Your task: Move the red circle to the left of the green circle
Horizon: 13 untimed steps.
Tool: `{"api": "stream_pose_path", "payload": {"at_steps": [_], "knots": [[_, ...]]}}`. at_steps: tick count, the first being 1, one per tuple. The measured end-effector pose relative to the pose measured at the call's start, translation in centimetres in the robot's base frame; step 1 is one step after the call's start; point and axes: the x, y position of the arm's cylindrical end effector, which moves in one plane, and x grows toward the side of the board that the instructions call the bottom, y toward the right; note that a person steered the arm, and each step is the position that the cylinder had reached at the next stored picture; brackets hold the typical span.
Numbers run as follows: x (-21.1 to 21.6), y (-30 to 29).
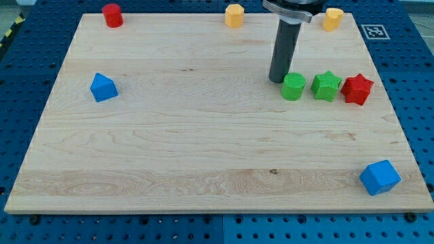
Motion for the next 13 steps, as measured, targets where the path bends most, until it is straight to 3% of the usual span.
{"api": "stream_pose_path", "payload": {"at_steps": [1,3,4,8,9,11,13], "knots": [[0.0,0.2],[-7.1,0.0],[-8.9,-5.1],[-11.5,-39.9],[-12.1,-41.3],[-19.6,-41.3],[-19.8,-37.8]]}}
